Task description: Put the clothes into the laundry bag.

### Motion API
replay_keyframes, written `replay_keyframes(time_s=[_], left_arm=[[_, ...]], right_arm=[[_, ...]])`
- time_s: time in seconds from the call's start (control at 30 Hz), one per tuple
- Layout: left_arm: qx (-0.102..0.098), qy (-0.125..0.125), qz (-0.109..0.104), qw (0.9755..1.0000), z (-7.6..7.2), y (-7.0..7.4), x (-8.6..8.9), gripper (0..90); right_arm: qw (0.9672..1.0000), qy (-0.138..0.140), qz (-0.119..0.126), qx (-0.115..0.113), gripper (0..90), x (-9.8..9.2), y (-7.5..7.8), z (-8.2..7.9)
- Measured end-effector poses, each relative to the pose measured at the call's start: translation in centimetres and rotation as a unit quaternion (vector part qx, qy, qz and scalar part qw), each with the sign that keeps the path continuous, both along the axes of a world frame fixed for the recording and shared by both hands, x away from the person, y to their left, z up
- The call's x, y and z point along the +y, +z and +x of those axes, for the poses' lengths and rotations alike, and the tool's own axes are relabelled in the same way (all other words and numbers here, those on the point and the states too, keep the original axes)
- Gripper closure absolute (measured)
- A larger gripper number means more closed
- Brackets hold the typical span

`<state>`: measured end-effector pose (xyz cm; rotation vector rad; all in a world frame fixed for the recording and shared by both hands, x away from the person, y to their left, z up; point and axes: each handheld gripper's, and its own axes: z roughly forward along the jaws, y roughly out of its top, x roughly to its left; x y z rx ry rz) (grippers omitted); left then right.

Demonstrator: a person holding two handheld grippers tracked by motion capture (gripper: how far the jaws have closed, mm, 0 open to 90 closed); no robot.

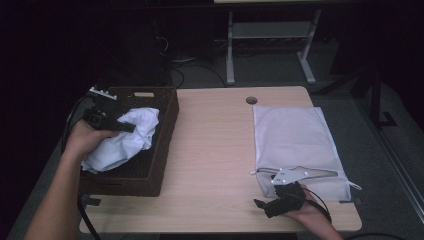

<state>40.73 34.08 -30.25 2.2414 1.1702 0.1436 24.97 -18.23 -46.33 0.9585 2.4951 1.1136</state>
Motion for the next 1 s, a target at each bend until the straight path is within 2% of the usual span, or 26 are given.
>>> replay_keyframes(time_s=[0.3, 0.53, 0.77, 1.0], left_arm=[[-0.019, -0.028, -0.013, 0.9994, -0.8, 2.5, -1.9, 61.7], [-0.037, -0.056, -0.014, 0.9976, -1.4, 4.6, -4.1, 61.6], [-0.042, -0.087, -0.031, 0.9948, -1.8, 6.0, -6.8, 61.6], [-0.053, -0.117, -0.045, 0.9908, -2.2, 6.9, -9.7, 61.6]], right_arm=[[1.0000, -0.005, 0.005, -0.001, 0.0, -0.2, 0.0, 0.2], [1.0000, -0.006, 0.007, -0.003, 0.0, -0.3, 0.1, 0.1], [0.9999, -0.008, 0.010, -0.002, 0.0, -0.3, 0.1, 0.1], [0.9999, -0.010, 0.011, -0.004, 0.0, -0.4, 0.2, 0.1]])
